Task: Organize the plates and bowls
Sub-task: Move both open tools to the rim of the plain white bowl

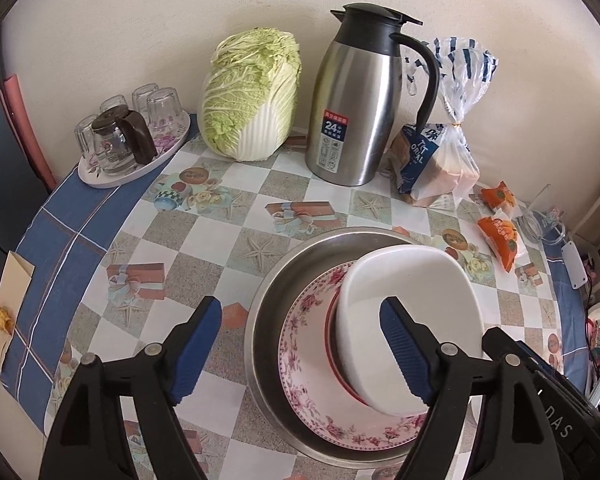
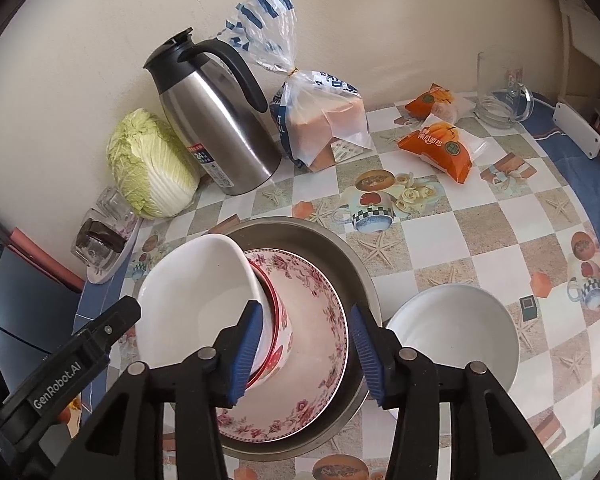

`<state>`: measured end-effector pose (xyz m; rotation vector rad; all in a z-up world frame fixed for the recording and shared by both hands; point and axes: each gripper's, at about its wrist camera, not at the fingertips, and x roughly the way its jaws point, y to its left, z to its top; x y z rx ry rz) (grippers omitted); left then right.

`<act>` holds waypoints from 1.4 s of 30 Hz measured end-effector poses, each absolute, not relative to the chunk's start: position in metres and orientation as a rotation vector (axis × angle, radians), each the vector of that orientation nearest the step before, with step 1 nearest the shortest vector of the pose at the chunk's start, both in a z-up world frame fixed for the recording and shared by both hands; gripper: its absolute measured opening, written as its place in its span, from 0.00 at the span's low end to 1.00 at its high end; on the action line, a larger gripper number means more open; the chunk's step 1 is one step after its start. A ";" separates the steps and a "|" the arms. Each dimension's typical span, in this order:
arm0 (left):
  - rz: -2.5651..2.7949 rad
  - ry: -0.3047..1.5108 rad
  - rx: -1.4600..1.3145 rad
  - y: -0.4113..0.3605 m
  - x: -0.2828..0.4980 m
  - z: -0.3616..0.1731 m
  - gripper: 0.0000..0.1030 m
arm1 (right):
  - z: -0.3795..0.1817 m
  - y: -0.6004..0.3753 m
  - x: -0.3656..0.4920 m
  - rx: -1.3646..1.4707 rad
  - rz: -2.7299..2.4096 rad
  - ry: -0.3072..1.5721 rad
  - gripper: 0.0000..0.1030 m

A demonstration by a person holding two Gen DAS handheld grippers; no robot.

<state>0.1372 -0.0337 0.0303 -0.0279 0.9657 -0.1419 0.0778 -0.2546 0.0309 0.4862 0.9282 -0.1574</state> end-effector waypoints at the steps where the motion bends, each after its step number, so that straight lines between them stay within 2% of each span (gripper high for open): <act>1: -0.139 0.968 -0.031 -0.033 0.137 0.029 0.83 | 0.031 -0.255 0.078 0.484 -0.159 0.930 0.56; 3: -0.133 0.973 -0.041 -0.031 0.136 0.027 0.87 | 0.031 -0.254 0.077 0.471 -0.168 0.932 0.60; 9: -0.107 0.967 -0.070 -0.025 0.131 0.024 0.90 | 0.030 -0.254 0.073 0.456 -0.171 0.935 0.74; 20: -0.097 0.961 -0.125 -0.022 0.118 0.032 0.90 | 0.035 -0.261 0.052 0.440 -0.192 0.918 0.96; 25: -0.114 0.942 -0.141 -0.027 0.109 0.041 0.90 | 0.043 -0.266 0.040 0.441 -0.199 0.893 1.00; 42: -0.209 0.864 -0.131 -0.072 0.076 0.069 0.90 | 0.084 -0.323 -0.012 0.387 -0.318 0.789 1.00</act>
